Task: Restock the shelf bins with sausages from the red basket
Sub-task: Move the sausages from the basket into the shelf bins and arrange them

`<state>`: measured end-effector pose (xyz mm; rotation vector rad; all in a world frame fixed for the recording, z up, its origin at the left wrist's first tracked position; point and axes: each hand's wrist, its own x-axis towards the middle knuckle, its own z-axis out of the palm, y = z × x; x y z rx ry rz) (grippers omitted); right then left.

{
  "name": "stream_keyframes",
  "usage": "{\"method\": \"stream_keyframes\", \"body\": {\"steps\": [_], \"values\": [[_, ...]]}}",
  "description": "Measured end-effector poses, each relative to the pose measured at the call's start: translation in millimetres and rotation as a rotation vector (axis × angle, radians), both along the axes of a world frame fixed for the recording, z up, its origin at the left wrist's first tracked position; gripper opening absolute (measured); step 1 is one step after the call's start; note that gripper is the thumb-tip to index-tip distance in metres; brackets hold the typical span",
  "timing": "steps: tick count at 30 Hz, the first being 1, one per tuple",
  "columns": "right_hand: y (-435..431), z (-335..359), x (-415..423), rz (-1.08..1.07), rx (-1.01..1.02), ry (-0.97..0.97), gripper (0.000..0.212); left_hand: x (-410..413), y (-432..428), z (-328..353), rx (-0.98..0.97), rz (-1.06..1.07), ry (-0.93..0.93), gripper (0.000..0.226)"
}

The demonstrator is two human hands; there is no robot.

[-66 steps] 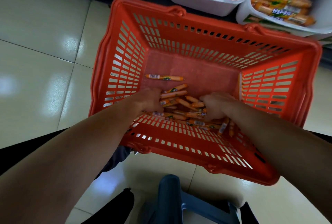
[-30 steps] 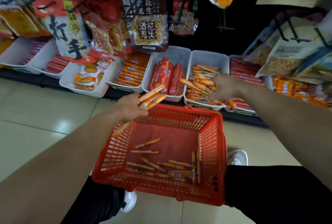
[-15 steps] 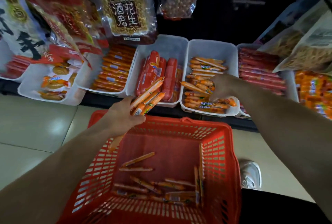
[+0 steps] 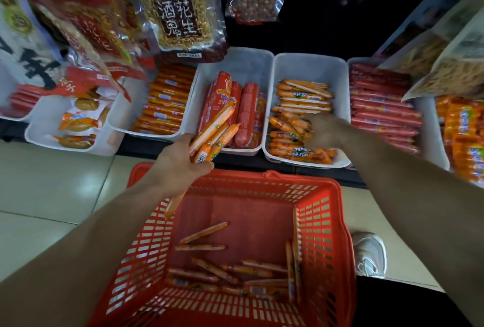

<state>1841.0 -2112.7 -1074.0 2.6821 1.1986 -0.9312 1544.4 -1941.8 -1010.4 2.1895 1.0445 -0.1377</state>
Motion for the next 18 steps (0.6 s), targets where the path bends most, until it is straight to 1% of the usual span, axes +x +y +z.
{"method": "stream_keyframes", "body": {"steps": [2, 3, 5, 10, 12, 13, 15, 16, 17, 18], "values": [[-3.6, -0.2, -3.6, 0.023, -0.044, -0.054, 0.094, -2.5, -0.3, 0.6, -0.015, -0.003, 0.009, 0.051], [-4.6, 0.8, -4.6, 0.040, -0.067, -0.076, 0.094, -3.5, -0.4, 0.5, -0.023, -0.007, 0.010, 0.053], [-4.7, -3.4, -0.1, 0.043, -0.031, -0.070, 0.084, -4.6, -0.7, -1.1, -0.036, -0.023, 0.013, 0.055], [9.7, -3.5, 10.7, -0.066, 0.266, 0.050, 0.063, -4.5, -2.7, -5.7, -0.062, -0.018, 0.013, 0.057], [17.8, -3.1, 7.8, -0.058, 0.309, 0.101, 0.058, -4.2, -2.6, -7.1, -0.063, -0.009, 0.008, 0.057], [20.0, -3.1, 5.8, -0.029, 0.284, 0.108, 0.062, -3.8, -2.5, -7.9, -0.063, -0.008, 0.008, 0.056], [20.7, -7.0, 0.6, 0.065, 0.177, 0.068, 0.080, -3.5, -2.2, -9.5, -0.069, -0.003, 0.011, 0.056], [19.5, -9.3, -2.2, 0.104, 0.131, 0.039, 0.085, -3.5, -2.2, -10.5, -0.072, 0.001, 0.011, 0.056], [18.0, -11.7, -5.3, 0.134, 0.103, 0.018, 0.083, -3.7, -2.6, -11.5, -0.074, 0.003, 0.012, 0.056], [16.4, -13.7, -7.7, 0.164, 0.096, -0.008, 0.077, -3.9, -3.3, -12.4, -0.073, 0.002, 0.013, 0.056]]}}
